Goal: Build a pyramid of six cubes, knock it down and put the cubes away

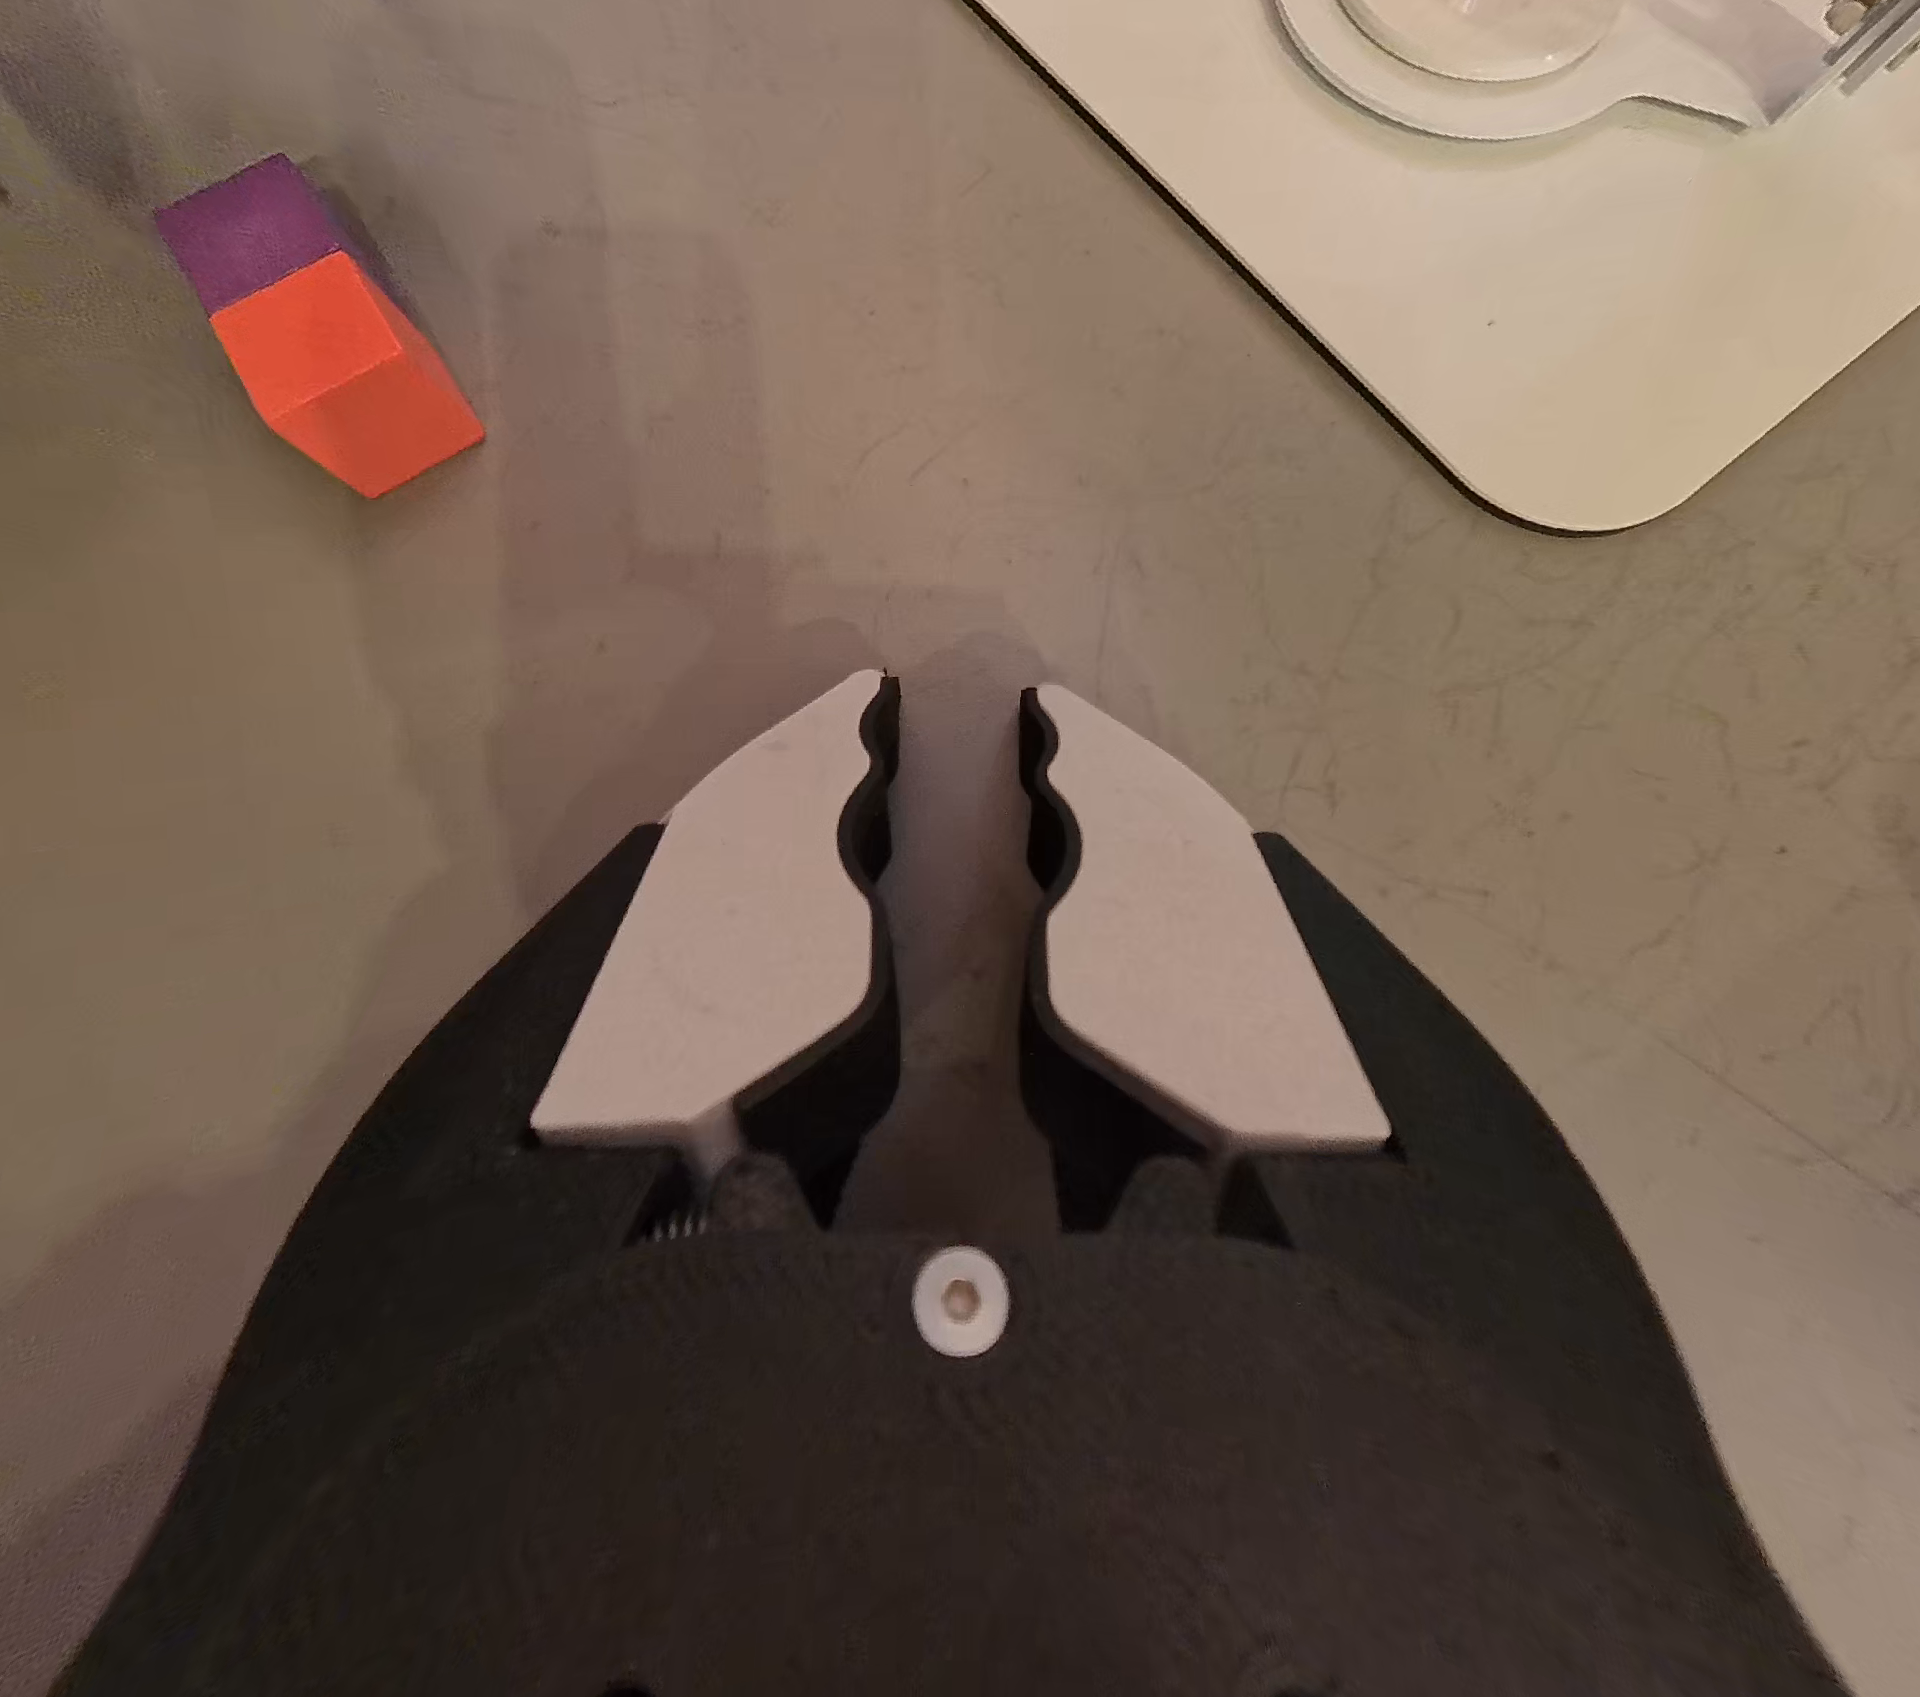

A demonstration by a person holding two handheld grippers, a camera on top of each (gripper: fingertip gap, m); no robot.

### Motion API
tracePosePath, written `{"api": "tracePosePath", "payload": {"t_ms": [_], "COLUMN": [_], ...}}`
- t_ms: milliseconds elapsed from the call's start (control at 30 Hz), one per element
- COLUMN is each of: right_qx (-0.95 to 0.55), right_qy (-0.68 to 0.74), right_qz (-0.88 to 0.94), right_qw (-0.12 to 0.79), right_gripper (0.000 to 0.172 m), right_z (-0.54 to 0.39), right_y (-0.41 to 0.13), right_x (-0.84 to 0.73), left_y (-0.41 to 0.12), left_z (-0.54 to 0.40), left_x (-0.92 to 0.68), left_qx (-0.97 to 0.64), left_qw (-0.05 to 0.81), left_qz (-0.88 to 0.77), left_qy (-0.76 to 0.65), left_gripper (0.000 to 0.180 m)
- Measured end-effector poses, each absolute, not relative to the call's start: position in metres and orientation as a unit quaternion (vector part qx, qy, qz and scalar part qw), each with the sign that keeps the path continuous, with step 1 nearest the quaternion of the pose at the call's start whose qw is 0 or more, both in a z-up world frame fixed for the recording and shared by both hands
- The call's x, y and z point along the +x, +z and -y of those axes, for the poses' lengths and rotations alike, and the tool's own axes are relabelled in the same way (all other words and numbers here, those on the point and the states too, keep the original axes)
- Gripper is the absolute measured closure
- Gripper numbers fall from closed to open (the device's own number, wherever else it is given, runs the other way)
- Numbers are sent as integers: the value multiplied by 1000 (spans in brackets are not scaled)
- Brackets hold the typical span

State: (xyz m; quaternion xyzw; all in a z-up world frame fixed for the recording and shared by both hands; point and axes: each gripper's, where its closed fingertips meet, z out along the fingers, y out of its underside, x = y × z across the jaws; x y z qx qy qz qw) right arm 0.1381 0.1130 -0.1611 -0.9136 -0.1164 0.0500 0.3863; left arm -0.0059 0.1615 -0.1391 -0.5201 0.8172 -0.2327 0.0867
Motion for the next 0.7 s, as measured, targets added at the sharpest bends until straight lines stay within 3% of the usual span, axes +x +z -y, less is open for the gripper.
{"api": "tracePosePath", "payload": {"t_ms": [133, 367, 500, 700], "right_qx": [-914, -914, -914, -915], "right_qy": [50, 50, 53, 45], "right_qz": [116, 113, 107, 102], "right_qw": [386, 387, 388, 388], "right_gripper": [150, 152, 155, 159], "right_z": [-112, -112, -112, -112], "right_y": [-161, -161, -160, -161], "right_x": [138, 139, 140, 142], "left_y": [-93, -51, -63, -103], "left_z": [-219, -419, -505, -580], "left_x": [-13, -55, -71, -69], "left_qx": [-545, -616, -621, -719], "left_qw": [159, 266, 249, 173], "left_qz": [-790, -738, -743, -672], "left_qy": [-230, -73, 12, 42], "left_gripper": [117, 127, 133, 123]}}
